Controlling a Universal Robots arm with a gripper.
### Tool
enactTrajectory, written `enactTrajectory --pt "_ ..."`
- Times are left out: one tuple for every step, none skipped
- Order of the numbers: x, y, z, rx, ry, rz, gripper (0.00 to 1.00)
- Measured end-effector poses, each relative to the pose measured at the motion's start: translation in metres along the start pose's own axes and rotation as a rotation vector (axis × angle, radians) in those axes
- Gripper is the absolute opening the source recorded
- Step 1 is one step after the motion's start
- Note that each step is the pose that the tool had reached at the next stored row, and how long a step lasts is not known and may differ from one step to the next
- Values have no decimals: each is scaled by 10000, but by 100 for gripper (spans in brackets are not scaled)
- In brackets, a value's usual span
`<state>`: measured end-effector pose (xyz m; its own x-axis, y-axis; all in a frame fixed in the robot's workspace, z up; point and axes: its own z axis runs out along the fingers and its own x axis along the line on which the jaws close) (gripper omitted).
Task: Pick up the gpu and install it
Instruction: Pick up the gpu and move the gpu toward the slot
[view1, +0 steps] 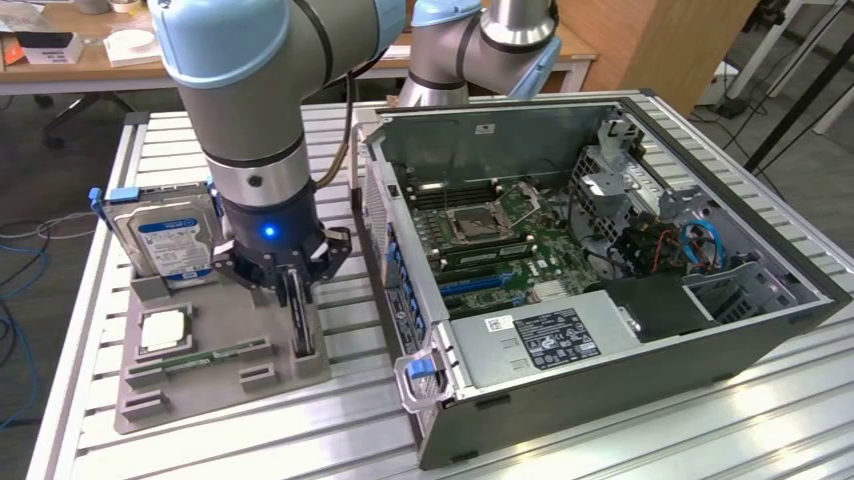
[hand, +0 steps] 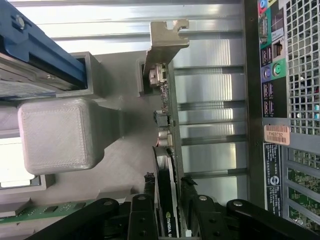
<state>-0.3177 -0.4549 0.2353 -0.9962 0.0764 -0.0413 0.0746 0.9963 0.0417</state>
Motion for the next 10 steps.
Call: enactTrajectory --pt "-6 0 1 0 0 0 35" --pt "-7 0 3 -1 -1 1 35" --pt "-7 0 3 -1 -1 2 35" --pt "-8 0 2 0 -1 2 35" --pt "-8 0 2 0 0 1 35" --pt "-8 0 2 1 0 0 35" --pt "-8 0 2 0 -1 0 35" --pt "-8 0 2 0 0 0 35" --pt "-8 0 2 0 0 1 35" --pt "-8 0 2 0 0 1 35"
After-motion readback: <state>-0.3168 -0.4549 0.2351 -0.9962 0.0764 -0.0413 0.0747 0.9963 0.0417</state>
